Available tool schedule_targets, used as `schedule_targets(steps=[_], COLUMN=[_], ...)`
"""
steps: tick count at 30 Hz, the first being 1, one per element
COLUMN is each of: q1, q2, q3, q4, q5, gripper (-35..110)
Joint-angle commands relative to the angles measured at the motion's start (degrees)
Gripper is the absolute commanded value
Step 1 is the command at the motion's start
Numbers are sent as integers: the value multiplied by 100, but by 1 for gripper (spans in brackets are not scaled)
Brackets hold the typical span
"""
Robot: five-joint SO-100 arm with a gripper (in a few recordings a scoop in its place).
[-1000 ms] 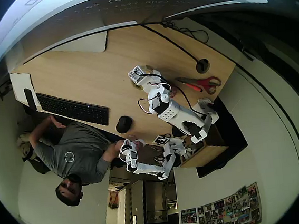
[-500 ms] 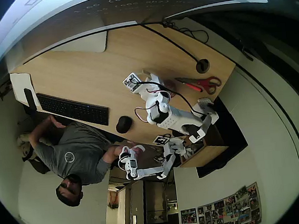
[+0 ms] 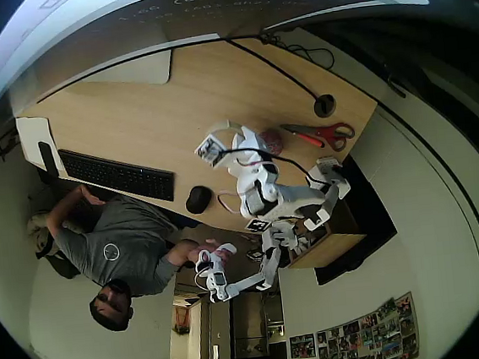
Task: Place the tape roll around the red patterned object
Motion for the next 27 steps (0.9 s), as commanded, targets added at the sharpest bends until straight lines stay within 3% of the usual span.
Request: schedule_targets(steps=[1,14,27], q1=[-97,-791,-1380], q2=[896,2830,4403], q3=[264,2725,5432], q4=[35,0,-1046], q5=[-141,-62,536], gripper=[0,0,0])
